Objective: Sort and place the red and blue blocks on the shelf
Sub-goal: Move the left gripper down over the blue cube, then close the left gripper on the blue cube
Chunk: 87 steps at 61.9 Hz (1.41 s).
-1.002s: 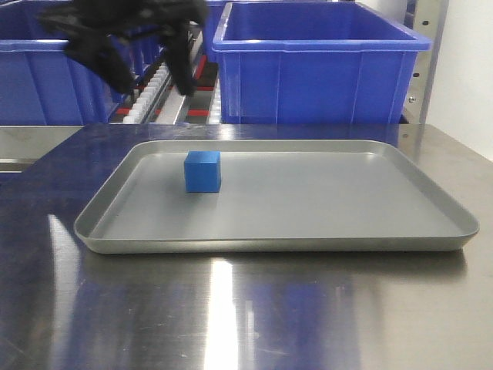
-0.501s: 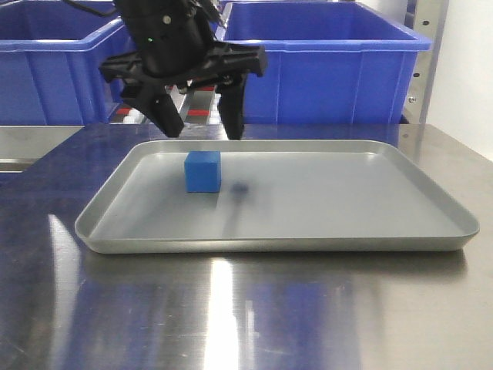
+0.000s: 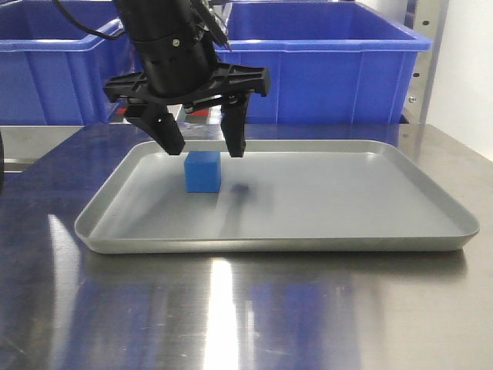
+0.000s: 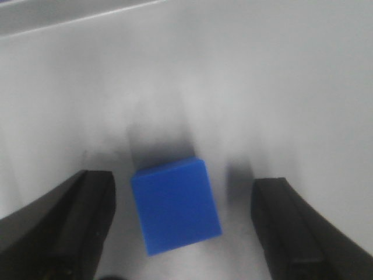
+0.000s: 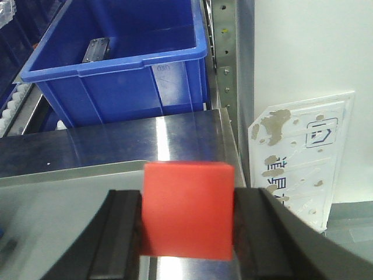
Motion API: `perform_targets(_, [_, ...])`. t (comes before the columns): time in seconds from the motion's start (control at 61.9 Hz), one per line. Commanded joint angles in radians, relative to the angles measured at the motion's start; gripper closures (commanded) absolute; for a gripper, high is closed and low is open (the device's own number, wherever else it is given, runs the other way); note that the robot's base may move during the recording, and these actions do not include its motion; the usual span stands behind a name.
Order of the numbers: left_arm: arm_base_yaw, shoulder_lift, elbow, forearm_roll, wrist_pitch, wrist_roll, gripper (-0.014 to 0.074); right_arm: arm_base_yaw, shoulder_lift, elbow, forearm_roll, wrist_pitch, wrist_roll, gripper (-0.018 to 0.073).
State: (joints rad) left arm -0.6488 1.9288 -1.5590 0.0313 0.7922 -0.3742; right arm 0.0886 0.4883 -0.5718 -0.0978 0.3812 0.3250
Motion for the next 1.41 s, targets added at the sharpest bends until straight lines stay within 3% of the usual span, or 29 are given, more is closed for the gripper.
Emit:
perform_targets(0.0, [-0.004, -0.042, -0.033, 0.014, -0.033, -0.013, 0.0061, -0.005, 0.001, -0.028, -0.017, -0.094, -0.003, 0.0501])
perform_targets(0.695, [-0.004, 0.023, -0.033, 0.013, -0.012, -0.013, 0.0075, -0.005, 0.001, -0.028, -0.017, -0.094, -0.003, 0.0501])
perform_targets(0.905, [-0.004, 0.027, -0.033, 0.011, -0.004, -0.013, 0.0214, -0.005, 0.001, -0.028, -0.017, -0.094, -0.003, 0.0501])
perform_targets(1.083, [-0.004, 0.021, -0.033, 0.011, 0.014, -0.013, 0.0488, -0.005, 0.001, -0.028, -0.017, -0.094, -0.003, 0.0501])
perform_targets(1.39, [0.017, -0.054, -0.040, 0.093, 0.056, -0.013, 0.0468, -0.005, 0.001, -0.028, -0.017, -0.094, -0.003, 0.0501])
